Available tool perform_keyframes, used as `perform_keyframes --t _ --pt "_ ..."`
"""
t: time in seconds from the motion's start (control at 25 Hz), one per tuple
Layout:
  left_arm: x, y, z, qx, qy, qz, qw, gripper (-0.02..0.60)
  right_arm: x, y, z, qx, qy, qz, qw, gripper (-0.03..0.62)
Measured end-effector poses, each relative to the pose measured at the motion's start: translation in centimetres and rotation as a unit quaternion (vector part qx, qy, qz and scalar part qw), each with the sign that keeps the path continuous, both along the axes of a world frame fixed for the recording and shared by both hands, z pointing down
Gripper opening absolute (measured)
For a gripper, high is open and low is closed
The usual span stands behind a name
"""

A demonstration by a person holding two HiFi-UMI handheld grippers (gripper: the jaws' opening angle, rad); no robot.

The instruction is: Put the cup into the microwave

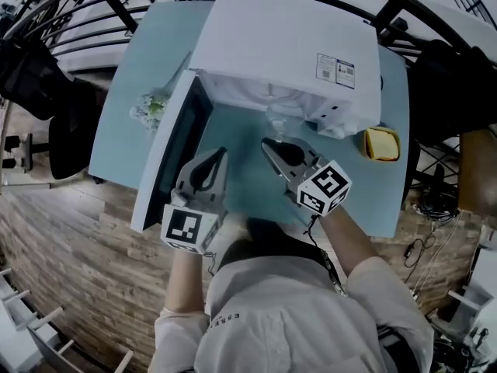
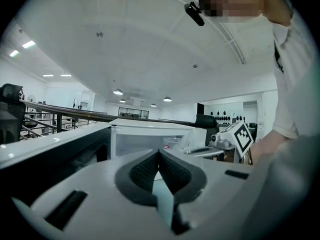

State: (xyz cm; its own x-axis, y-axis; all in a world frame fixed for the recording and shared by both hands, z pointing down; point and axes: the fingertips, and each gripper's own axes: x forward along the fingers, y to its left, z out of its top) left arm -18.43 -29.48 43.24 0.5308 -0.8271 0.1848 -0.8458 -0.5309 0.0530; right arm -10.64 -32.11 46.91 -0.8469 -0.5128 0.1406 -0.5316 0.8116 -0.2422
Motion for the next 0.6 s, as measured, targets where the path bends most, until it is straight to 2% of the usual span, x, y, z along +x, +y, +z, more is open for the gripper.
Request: perform_keyframes --t 0.24,0.6 --pt "0.5 -3.5 0.8 0.005 -0.002 0.009 0.9999 0.002 -1.3 -4.7 2.7 -0.006 0.013 -0.008 1.000 0.025" --pt "1.2 -6.0 3.0 -0.017 0.006 0.010 0.9998 0.002 -2.2 -9.3 5.3 -0.005 0.016 -0.010 1.000 0.025"
